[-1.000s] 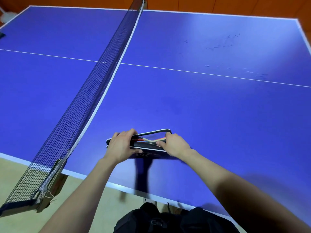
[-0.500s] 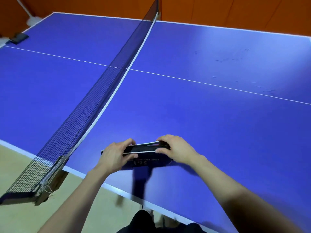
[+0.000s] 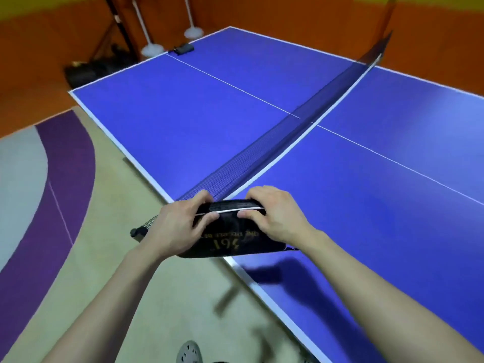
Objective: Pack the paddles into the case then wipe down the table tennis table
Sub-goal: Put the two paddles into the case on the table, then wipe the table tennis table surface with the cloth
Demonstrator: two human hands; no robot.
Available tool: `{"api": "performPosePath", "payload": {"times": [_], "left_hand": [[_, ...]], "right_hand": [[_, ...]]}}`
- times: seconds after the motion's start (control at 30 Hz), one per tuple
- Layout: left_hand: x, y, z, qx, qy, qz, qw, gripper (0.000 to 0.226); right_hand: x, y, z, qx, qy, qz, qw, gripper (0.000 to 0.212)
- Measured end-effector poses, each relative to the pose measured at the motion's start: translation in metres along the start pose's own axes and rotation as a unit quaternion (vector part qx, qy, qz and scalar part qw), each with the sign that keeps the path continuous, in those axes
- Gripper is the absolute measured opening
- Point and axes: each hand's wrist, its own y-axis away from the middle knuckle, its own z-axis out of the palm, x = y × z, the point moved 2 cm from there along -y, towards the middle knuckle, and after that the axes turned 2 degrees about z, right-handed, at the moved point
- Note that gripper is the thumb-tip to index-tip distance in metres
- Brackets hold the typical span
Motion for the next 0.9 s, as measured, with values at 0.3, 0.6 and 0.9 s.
{"api": "performPosePath", "payload": {"times": [0.3, 0.6, 0.9], "left_hand": [[-0.223, 0.076, -0.125, 0.004, -0.045, -0.053, 0.998, 0.037], [-0.467, 0.134, -0.167, -0.009, -0.137, -0.197, 0.971, 0.043], [-0.695, 0.049, -0.185, -0.05, -0.159, -0.216, 0.962, 0.044]], "right_hand": [[-0.188, -0.166, 0.138, -0.105, -0.001, -0.038, 0.994, 0.034], [-0.198, -0.276, 0.29, -0.256, 0.277, 0.044, 0.925, 0.038], [-0.192, -0.498, 0.44, -0.237, 0.291, 0.007, 0.927, 0.033]]}}
